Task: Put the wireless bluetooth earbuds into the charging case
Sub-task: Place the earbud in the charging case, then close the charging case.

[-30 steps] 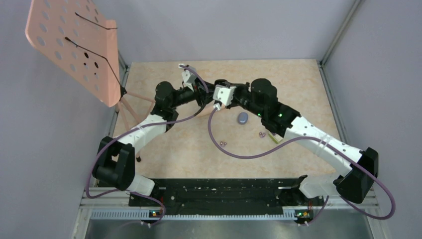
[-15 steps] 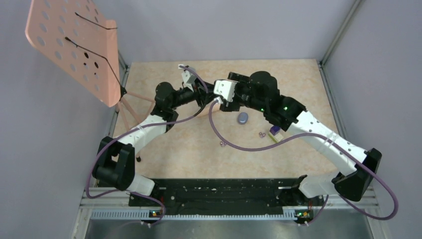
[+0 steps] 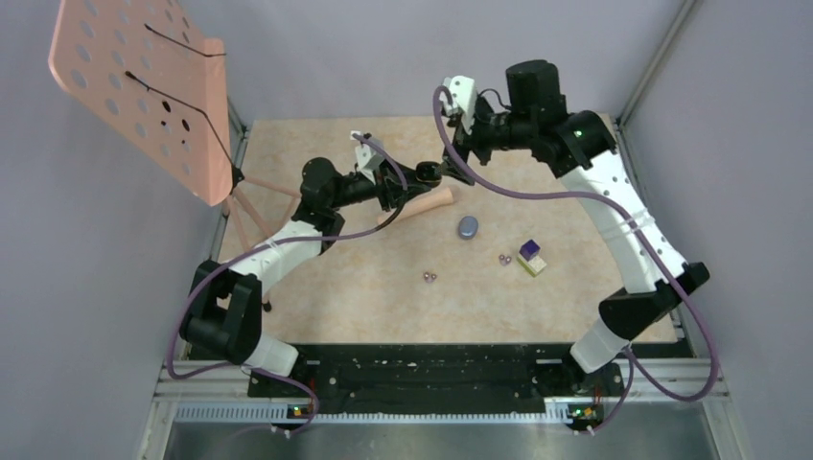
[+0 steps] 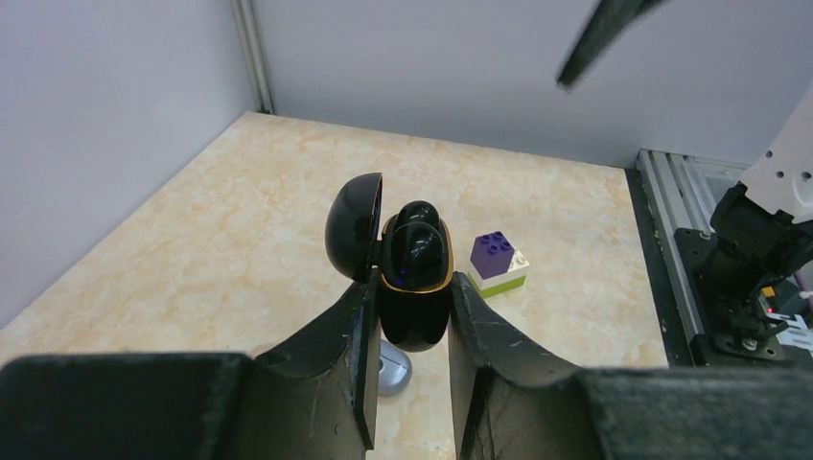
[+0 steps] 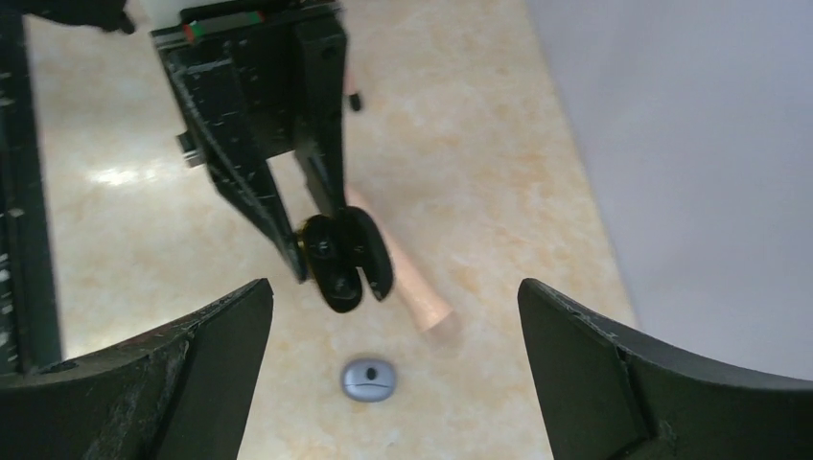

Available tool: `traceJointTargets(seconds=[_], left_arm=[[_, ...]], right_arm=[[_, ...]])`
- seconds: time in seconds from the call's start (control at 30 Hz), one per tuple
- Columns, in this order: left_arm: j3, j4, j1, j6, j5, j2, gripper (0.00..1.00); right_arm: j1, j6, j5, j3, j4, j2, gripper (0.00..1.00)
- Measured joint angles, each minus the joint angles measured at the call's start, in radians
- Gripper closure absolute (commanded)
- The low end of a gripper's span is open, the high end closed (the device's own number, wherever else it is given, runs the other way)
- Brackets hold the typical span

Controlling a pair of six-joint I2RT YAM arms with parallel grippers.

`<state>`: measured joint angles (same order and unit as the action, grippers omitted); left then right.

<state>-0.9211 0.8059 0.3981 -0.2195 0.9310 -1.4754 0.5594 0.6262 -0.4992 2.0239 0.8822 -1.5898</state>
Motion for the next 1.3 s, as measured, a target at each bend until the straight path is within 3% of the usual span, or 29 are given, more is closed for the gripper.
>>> traceJointTargets(seconds=[0.37,0.6,0.77,0.97,1.17,1.3], left_arm=[[0.0,-0.022,0.0,0.096,0.072,-0.002,1.0],[0.0,-0.053,0.0,0.068,0.014,-0.004,1.0],[0.0,-0.076,0.0,0.017,-0.057,-0.011,1.0],[0.0,-0.14,-0.008,0.017,-0.069,-0.029,1.0],[0.024,-0.31,-0.056,0.034,-0.072,-0.072,1.0],[0.035,-0.454,-0.106,0.001,-0.087,-0.142,0.99]], right_arm=[[0.0,0.02,-0.228,0.002,0.212,-0.172,0.05],[0.0,0.029,-0.253,0.002,0.233,-0.177,0.06],[0.0,0.036,-0.19,-0.036,0.211,-0.148,0.06],[-0.035,-0.005,-0.002,-0.272,0.096,0.012,0.04],[-0.262,-0.098,0.063,-0.602,-0.039,0.18,0.04],[-0.264,-0.158,0.081,-0.743,-0.093,0.202,0.04]])
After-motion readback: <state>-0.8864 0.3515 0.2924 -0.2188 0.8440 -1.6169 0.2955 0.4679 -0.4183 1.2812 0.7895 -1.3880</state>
